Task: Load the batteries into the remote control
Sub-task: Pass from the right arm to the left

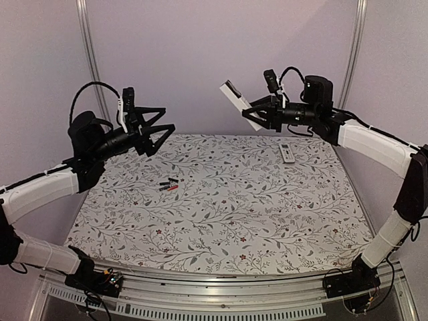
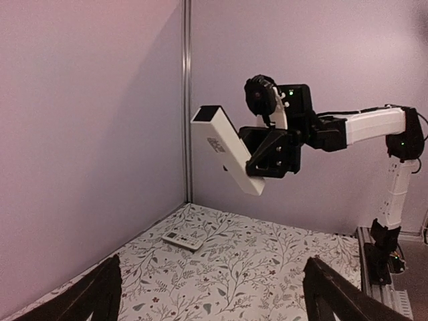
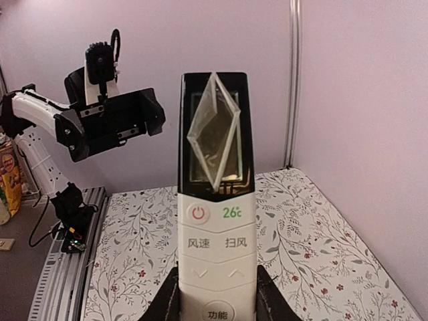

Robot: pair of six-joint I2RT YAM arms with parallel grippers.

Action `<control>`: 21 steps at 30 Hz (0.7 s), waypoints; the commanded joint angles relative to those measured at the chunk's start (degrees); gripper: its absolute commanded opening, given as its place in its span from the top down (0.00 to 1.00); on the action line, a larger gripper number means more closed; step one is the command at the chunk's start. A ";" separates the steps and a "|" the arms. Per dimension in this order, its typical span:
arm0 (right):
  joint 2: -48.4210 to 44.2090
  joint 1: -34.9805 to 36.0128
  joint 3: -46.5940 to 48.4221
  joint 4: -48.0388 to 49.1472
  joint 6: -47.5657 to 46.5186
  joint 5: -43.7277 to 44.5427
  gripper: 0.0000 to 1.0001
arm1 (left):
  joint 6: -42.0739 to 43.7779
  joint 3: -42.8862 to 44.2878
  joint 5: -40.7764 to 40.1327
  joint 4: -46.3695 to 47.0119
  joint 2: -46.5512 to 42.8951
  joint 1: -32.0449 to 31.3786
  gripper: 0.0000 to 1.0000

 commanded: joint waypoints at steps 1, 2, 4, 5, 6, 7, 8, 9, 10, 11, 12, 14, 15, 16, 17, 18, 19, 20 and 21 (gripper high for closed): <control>0.19 6.33 1.61 2.90 -2.78 -6.86 0.97 | -4.89 6.40 3.10 2.83 3.38 -8.41 0.04; 0.18 7.31 2.18 2.89 -3.38 -7.16 0.97 | -5.68 7.66 3.18 3.26 4.41 -9.82 0.03; 0.10 8.95 2.94 2.96 -4.27 -7.69 0.97 | -7.40 9.53 3.48 4.72 6.45 -11.58 0.02; -0.06 9.57 3.15 2.98 -4.66 -7.89 0.97 | -8.29 10.36 3.47 5.15 7.37 -12.20 0.02; -0.15 10.26 3.29 3.00 -4.86 -7.94 0.97 | -8.49 11.17 3.41 5.29 8.26 -12.79 0.02; -0.23 10.88 3.40 2.92 -5.29 -8.03 0.97 | -8.48 11.99 3.19 5.14 9.21 -13.37 0.03; -0.26 11.40 3.33 2.89 -5.64 -8.07 0.98 | -8.53 12.85 3.03 4.73 10.10 -13.88 0.05; -0.26 11.71 3.32 2.89 -5.93 -8.17 0.98 | -8.53 13.50 3.07 4.43 10.83 -14.28 0.08; -0.26 11.96 3.37 2.89 -5.98 -8.32 0.98 | -8.59 14.05 3.10 4.34 11.35 -14.78 0.12; -0.26 12.10 3.34 2.89 -5.94 -8.53 0.98 | -8.61 14.56 3.01 4.39 11.75 -15.19 0.15; -0.26 12.17 3.33 2.94 -5.90 -8.61 0.98 | -8.60 14.79 2.91 4.62 12.00 -15.54 0.19; -0.26 12.28 3.32 2.98 -5.74 -8.74 0.98 | -8.77 14.94 2.43 5.45 12.28 -16.26 0.28; -0.14 12.30 3.32 2.91 -5.68 -8.75 0.98 | -8.85 15.05 2.30 5.77 12.37 -16.62 0.33; -0.10 12.31 3.26 2.91 -5.64 -8.74 0.98 | -8.88 15.21 2.29 5.98 12.53 -16.88 0.39; -0.02 12.31 3.24 2.92 -5.76 -8.68 0.98 | -8.95 15.26 2.20 6.17 12.63 -17.15 0.45; 0.00 12.31 3.24 2.89 -5.80 -8.66 0.98 | -9.16 15.25 1.93 6.39 12.72 -17.40 0.51; 0.00 12.31 3.24 2.81 -5.94 -8.70 0.99 | -9.48 15.21 1.61 6.62 12.81 -17.60 0.57; 0.00 12.29 3.24 2.81 -5.97 -8.78 0.99 | -10.02 15.17 1.17 6.93 12.86 -17.67 0.64; 0.00 12.32 3.20 2.68 -6.14 -8.76 0.99 | -10.94 15.13 0.46 7.05 12.91 -17.80 0.72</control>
